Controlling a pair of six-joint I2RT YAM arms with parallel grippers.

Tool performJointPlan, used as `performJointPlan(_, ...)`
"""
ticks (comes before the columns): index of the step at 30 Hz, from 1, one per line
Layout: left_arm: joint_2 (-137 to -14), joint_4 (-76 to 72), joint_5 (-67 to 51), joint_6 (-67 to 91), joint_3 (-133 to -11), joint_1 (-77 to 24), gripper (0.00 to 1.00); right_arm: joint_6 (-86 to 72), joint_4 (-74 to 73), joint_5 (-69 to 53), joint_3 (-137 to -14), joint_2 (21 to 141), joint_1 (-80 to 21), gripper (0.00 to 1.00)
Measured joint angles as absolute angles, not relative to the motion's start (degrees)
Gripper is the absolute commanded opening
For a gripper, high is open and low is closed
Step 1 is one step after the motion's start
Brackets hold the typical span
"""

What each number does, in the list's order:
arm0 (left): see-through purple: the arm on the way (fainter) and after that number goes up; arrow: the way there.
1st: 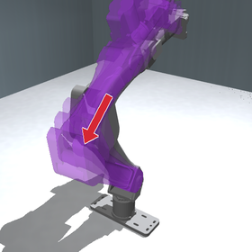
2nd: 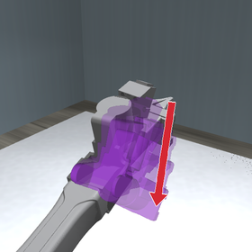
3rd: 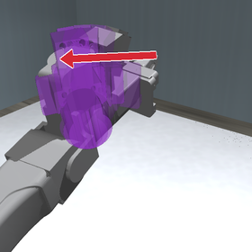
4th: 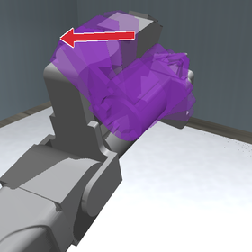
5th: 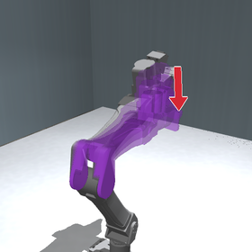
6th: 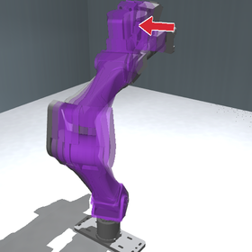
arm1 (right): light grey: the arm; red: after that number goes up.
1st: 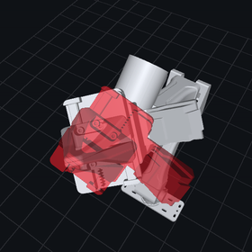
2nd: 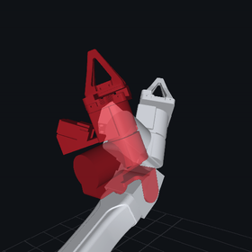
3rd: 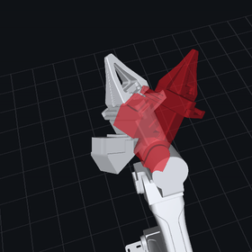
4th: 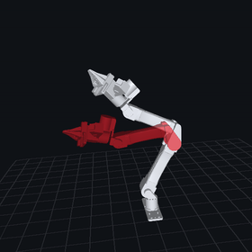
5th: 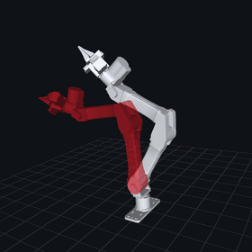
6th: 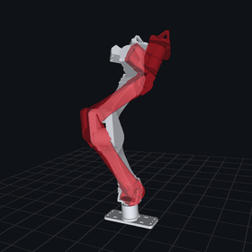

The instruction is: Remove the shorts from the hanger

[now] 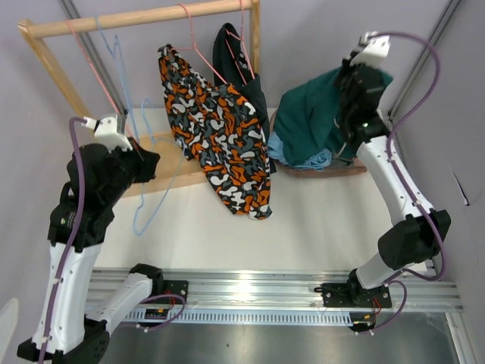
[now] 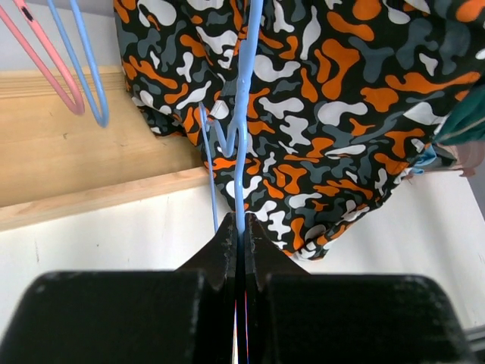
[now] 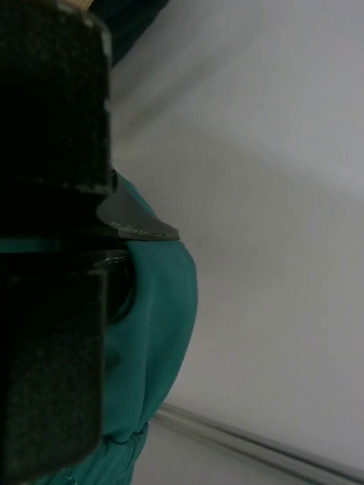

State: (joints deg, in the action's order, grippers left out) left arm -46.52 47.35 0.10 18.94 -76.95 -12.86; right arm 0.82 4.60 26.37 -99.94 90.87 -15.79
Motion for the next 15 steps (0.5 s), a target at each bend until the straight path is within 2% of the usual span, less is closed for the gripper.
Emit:
performJointPlan(1,-48.05,47.48,0.3,18.94,-78.39,-12.86,0.0,-0.71,5.39,26.09,-95.39,90.56,-15.79,0.01)
performJointPlan(2,-49.6,47.29,0.47,18.92,-80.14,-12.86,0.0,-2.48,6.35,25.61,-90.87,90.41,-15.77,0.12)
performJointPlan(3,-51.0,47.18,0.6,18.9,-81.73,-12.86,0.0,-4.69,6.24,24.77,-87.0,90.56,-15.62,0.6)
performJointPlan(4,-52.8,46.87,0.82,18.87,-83.92,-12.86,0.0,-6.39,5.56,23.97,-84.49,91.05,-15.4,0.87)
performJointPlan(5,-54.85,46.61,0.91,18.81,-86.43,-12.86,0.0,-8.47,4.58,22.7,-82.17,92.01,-14.94,0.99)
performJointPlan(11,-66.11,46.39,1.5,17.21,-102.41,-12.86,0.0,-19.88,-1.54,16.08,-68.18,94.72,-13.17,0.99)
performJointPlan(15,-74.04,47.37,3.64,15.68,-114.3,-12.86,0.0,-25.02,0.01,15.18,-52.21,85.76,-18.48,0.99)
